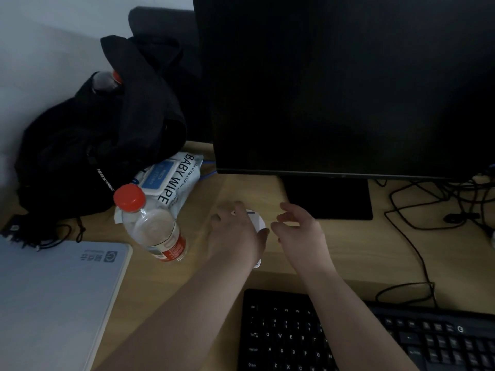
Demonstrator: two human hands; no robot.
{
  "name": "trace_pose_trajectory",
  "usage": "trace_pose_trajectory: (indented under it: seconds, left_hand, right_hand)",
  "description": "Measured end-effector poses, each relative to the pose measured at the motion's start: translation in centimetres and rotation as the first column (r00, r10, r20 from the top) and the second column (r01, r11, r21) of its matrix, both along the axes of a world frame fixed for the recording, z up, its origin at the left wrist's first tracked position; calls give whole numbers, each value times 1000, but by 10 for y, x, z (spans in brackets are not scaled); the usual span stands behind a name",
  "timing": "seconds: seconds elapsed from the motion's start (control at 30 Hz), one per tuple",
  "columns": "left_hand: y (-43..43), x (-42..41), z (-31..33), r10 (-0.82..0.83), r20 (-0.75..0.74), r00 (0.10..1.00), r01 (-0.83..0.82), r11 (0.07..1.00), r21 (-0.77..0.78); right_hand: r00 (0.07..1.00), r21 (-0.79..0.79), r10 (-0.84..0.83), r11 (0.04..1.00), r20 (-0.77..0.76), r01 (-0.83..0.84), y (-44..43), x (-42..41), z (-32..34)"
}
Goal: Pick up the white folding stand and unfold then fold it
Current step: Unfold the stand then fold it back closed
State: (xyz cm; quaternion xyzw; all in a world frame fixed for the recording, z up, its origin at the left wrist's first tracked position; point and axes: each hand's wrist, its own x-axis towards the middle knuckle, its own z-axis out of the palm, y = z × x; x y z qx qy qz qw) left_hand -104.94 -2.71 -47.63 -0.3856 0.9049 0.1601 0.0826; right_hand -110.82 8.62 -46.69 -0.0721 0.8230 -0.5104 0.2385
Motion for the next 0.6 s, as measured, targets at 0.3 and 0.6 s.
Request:
trace_pose_trajectory:
  seconds: [0.3, 0.6]
  left_hand:
    - [11, -7, -11, -42, 99, 994, 50, 996, -76]
    - [-9, 2, -6, 171, -191, 967, -120, 960, 252]
  right_hand:
    - [1000, 22, 11, 1000, -5, -11, 1, 1, 1]
    - [999, -14, 30, 999, -37, -31, 4, 2, 10]
